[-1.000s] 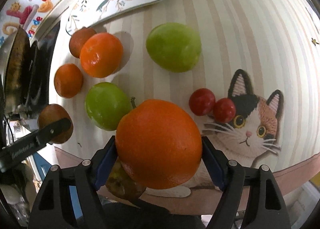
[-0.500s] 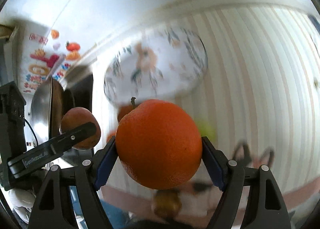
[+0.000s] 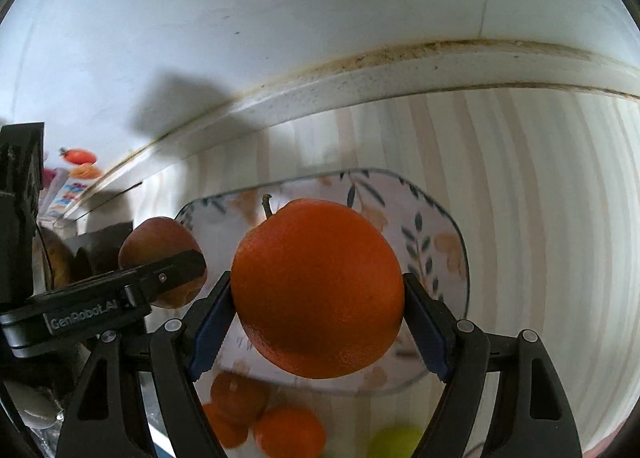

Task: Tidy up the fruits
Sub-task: 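Carry the red apple and orange onto the floral plate and open both tools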

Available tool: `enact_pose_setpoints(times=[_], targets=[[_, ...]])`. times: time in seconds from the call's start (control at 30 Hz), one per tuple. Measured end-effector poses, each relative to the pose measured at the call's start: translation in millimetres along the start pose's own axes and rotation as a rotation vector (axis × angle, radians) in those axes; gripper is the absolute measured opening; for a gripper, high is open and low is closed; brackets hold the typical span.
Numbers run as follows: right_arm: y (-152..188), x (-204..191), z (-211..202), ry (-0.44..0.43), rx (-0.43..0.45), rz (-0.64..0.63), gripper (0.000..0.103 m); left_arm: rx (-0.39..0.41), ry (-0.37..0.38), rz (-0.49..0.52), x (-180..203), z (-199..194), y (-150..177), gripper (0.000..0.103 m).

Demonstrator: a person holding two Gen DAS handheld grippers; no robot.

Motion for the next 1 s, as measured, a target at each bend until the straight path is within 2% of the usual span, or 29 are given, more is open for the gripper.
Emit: enact_pose_setpoints(times=[0.3,0.47,0.5,0.53,0.57,0.63,0.67,0.83,1.0], targets=[[-11.4,5.0,22.2,0.016,-0.044,0.003,0.082,-0.082,0.032,-0.044,-0.9,22.5,-5.0,0.066],[-10.1,7.8,29.4,0.022,-0.063,0.013,0.083,-0.086,0.05,-0.048,0.9,24.4,-2.5,0.066],[-10.2,7.7,30.0,0.023,-0.072,0.013,0.083,-0.085,0.045,-0.046,1.1,23.1,-1.8,0.074],[-10.0,6.9,30.7,0.026,-0.08,0.008,0.083,-0.072,0.045,-0.044,1.6,19.0,-1.2,0.087],[-9.4,6.5,30.5,0.03,-0.089,0.003,0.085,-0.061,0.046,-0.044,0.8,16.9,-3.7,0.09],[-8.4,3.3,24.4,0.034,-0.072,-0.011,0.096,-0.029,0.033,-0.038,1.6,5.1,-3.1,0.09],[-7.7,1.6,19.8,0.039,-0.059,-0.022,0.097,-0.013,0.021,-0.033,2.0,-1.8,-2.1,0.09],[1.0,-2.5,-8.1,0.104,-0.014,-0.075,0.097,0.066,-0.054,-0.015,5.4,-35.6,18.8,0.09],[24.0,3.4,-31.8,0.162,0.016,-0.088,0.097,0.146,-0.133,-0.012,3.1,-66.8,51.6,0.09]])
Point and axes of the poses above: each gripper's, at about its wrist camera, not at the fingertips, and z roughly the way its jaws point, x to its right, y to its underside, the point moved 4 cm from there along z, roughly the way its jaws point, and after that the axes turned 11 degrees about z, right-handed, at the moved point
